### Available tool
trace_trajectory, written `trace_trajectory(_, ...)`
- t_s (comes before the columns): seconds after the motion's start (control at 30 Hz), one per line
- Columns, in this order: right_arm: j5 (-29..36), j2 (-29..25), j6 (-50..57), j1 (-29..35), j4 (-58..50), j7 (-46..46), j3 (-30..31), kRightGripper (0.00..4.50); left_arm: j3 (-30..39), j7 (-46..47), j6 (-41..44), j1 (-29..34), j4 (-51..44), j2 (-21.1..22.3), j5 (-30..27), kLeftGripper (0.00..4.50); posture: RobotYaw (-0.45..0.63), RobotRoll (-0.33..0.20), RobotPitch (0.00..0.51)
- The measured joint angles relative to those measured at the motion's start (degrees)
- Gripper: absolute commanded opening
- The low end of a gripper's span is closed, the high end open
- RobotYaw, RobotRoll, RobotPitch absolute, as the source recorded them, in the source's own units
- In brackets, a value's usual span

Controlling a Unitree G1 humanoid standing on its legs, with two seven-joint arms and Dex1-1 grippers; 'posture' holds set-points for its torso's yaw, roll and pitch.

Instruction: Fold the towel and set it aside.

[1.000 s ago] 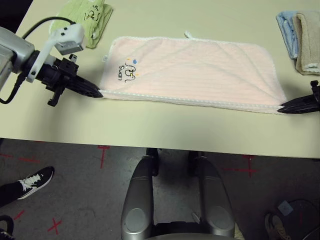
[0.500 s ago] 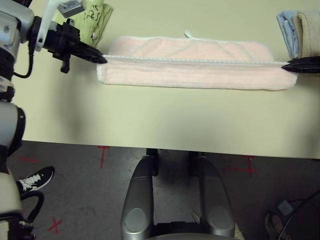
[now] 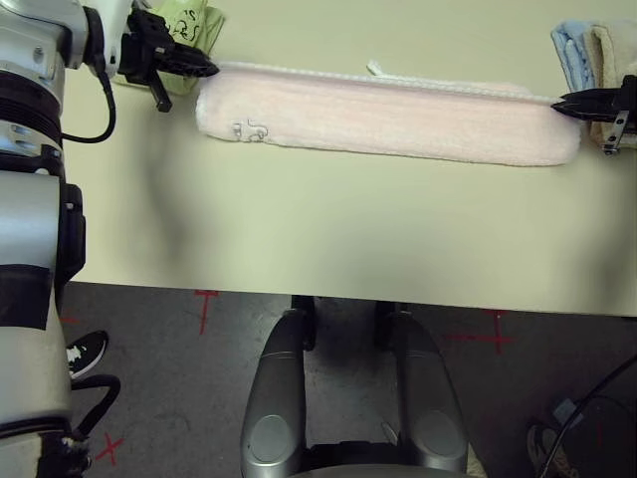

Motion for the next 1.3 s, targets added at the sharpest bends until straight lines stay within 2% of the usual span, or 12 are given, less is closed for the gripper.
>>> trace_trajectory(0.37,-5.9,2.2,-0.4,-2.0,0.5,-11.2,0.0,0.0,3.3,0.6,-0.9,1.5,1.2,-1.1,2.7,0.04,0.03,0.0,0.43)
trace_trajectory(0.6,-7.9,2.7,-0.6,-2.1,0.9,-12.1,0.0,0.0,4.3,0.6,-1.2,2.3,1.2,-1.3,3.7,0.04,0.03,0.0,0.432)
trace_trajectory(0.63,-8.1,2.8,-0.6,-2.1,0.9,-12.2,0.0,0.59,4.5,0.9,-1.3,2.4,1.2,-1.4,3.7,0.48,0.03,0.0,0.432)
trace_trajectory(0.73,-8.3,2.6,0.4,-2.0,2.1,-12.5,-1.0,1.54,5.8,2.3,-0.5,3.2,1.5,-1.1,4.5,1.43,0.03,0.0,0.432)
trace_trajectory(1.0,-5.5,2.7,1.2,-1.9,2.4,-10.2,-6.8,4.49,10.4,2.7,0.8,3.3,1.4,-1.2,4.2,4.46,0.03,0.0,0.429)
trace_trajectory(1.1,-2.6,3.3,1.5,-2.1,2.4,-11.3,-10.5,4.49,11.4,2.4,1.0,3.1,1.4,-1.0,4.2,4.46,0.03,0.0,0.429)
trace_trajectory(1.17,1.9,5.1,2.9,-3.3,2.4,-11.1,-15.4,4.49,14.3,2.1,2.2,2.2,1.4,-1.3,2.4,4.46,0.03,0.0,0.428)
trace_trajectory(1.3,11.5,8.6,12.1,-5.3,1.5,-5.4,-23.5,4.49,22.8,1.4,5.4,-0.2,0.5,-3.2,-5.2,4.46,0.03,0.0,0.431)
